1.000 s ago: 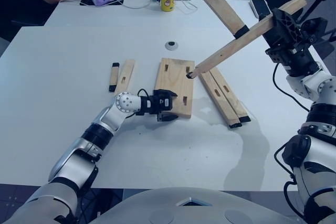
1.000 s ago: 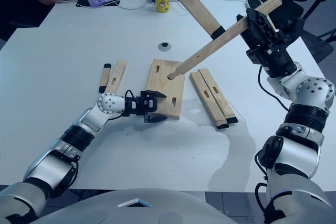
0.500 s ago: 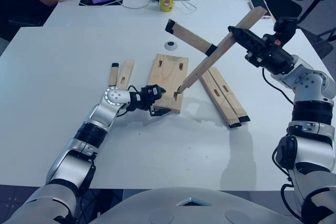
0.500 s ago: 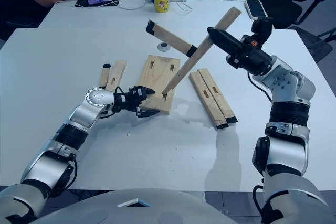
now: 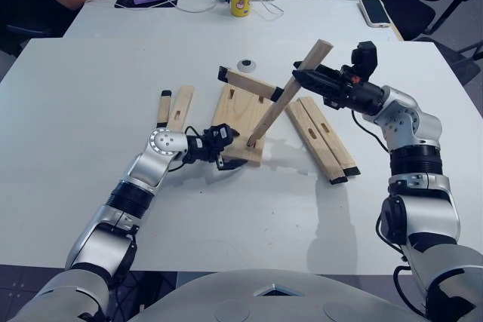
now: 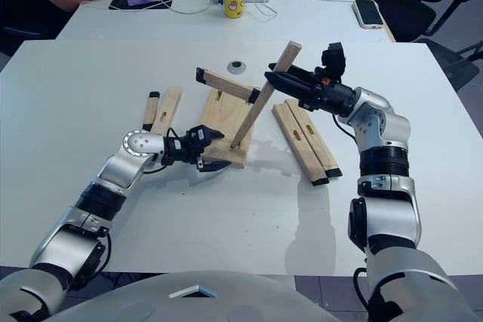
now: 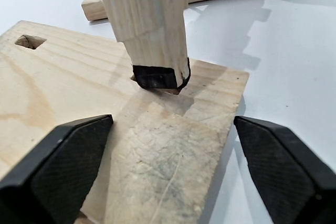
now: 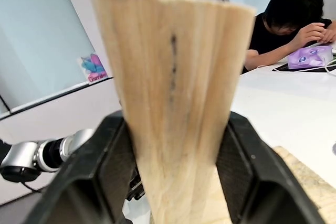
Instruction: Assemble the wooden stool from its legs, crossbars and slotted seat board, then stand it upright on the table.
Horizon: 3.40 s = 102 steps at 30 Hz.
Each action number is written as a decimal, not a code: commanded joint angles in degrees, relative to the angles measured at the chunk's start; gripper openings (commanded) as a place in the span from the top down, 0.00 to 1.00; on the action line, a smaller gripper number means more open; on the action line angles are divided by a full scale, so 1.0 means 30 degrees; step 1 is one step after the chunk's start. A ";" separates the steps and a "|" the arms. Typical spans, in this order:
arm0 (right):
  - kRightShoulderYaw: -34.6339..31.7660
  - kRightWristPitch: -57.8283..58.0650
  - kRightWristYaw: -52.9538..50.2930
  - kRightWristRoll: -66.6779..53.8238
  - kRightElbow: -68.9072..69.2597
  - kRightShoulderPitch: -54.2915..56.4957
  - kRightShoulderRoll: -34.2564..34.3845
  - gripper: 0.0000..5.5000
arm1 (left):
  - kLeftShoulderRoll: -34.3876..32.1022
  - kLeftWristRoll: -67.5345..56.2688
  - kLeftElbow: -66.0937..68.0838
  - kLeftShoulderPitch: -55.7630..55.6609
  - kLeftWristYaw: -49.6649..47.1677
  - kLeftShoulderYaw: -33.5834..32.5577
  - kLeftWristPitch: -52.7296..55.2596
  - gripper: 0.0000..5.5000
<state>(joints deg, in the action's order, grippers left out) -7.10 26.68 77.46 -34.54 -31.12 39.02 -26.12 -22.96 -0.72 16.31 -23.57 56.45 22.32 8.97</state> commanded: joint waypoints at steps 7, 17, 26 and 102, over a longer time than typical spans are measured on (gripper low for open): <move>0.1524 -0.1047 0.1439 0.1977 0.0022 0.0993 -0.1145 0.62 | -0.0267 0.0576 0.0669 0.1436 0.0028 0.0727 0.1060 0.22; 0.0861 0.0531 0.1584 0.0983 0.1053 0.1541 -0.1306 0.62 | -0.0333 0.0636 0.0748 0.1644 -0.0238 0.0659 0.1001 0.22; 0.0713 0.0643 0.1177 0.1064 0.2106 0.0821 -0.1217 0.62 | -0.0295 0.0620 0.0788 0.1700 -0.0357 0.0656 0.1003 0.22; 0.6615 -0.4968 -0.4600 0.4223 0.7605 -0.9225 -0.1003 0.62 | -0.0538 -0.0694 -0.1834 0.5464 -0.3515 -0.0349 0.2973 0.22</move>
<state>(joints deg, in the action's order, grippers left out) 6.21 5.50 63.82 -29.89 -2.29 19.32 -26.20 -23.12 -5.53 5.72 -11.64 46.28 19.26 12.58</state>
